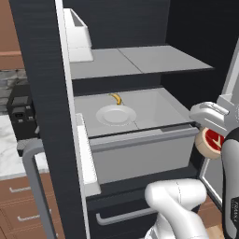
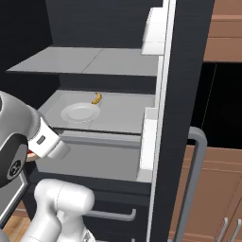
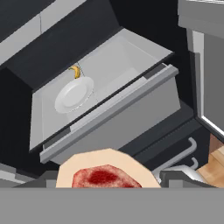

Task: Retrieve the steak from the fridge and place it on the saucepan with marinade on the stove.

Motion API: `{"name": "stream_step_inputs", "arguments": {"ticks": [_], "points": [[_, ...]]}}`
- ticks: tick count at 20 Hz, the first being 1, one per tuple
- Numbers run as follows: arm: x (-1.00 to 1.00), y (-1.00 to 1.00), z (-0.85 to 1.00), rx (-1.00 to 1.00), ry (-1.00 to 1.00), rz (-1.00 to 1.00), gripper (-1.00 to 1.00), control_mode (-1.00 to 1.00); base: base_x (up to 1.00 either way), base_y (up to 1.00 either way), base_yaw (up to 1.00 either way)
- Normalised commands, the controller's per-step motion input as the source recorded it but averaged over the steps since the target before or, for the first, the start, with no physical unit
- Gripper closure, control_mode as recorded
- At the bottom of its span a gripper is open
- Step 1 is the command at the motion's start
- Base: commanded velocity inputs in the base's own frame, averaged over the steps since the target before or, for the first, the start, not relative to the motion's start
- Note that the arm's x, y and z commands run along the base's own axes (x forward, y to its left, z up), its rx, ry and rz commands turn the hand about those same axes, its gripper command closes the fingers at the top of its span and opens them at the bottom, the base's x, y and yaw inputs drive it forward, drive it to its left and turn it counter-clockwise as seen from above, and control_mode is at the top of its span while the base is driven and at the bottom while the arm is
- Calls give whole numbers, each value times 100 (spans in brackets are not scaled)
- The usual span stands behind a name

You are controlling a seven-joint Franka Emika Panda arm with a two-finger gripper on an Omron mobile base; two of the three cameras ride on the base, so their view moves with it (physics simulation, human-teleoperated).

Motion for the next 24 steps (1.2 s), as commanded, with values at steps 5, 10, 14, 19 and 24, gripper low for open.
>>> {"name": "stream_step_inputs", "arguments": {"ticks": [5, 10, 14, 19, 24], "points": [[0, 0, 0, 0, 0, 0, 100, 100, -34, 17, 0], [0, 0, 0, 0, 0, 0, 100, 100, -58, 7, 0], [0, 0, 0, 0, 0, 0, 100, 100, -64, 1, 0], [0, 0, 0, 0, 0, 0, 100, 100, -66, 0, 0], [0, 0, 0, 0, 0, 0, 100, 100, -68, 0, 0]]}}
